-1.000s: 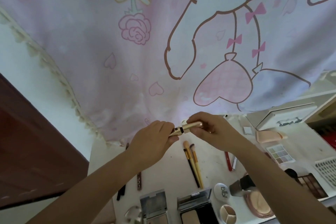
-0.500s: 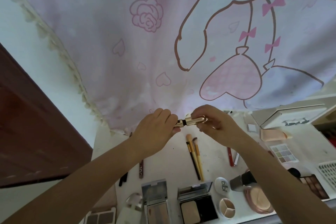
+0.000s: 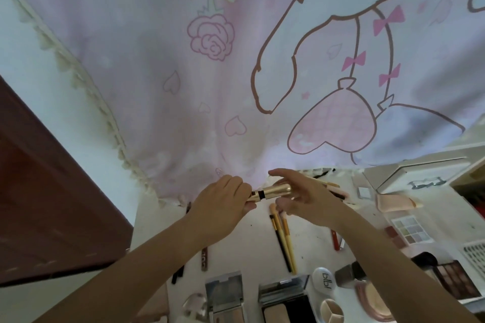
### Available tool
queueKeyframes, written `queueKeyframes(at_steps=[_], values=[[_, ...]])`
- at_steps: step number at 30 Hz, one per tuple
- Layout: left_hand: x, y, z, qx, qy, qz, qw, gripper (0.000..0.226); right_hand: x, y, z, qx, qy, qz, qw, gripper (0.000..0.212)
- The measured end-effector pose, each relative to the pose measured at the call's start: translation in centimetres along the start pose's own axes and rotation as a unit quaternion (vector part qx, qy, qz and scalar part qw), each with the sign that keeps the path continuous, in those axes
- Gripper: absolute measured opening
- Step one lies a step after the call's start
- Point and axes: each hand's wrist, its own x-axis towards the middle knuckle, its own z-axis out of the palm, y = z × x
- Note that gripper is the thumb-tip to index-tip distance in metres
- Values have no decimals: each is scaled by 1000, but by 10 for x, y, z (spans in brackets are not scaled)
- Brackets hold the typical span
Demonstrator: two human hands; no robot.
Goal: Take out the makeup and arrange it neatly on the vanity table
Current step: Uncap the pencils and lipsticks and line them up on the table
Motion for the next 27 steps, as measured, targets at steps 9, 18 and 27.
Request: queueKeyframes(at_steps=[9, 18, 27], values=[[-10, -5, 1, -7, -21, -10, 1000, 23, 5, 8, 9, 22, 41, -39, 998, 40], [-20, -14, 0, -52, -70, -10, 996, 23, 20, 14, 20, 55, 5, -6, 998, 35], [-53, -60, 2, -215, -100, -331, 913, 19, 28, 67, 41, -54, -43, 100, 993, 30]])
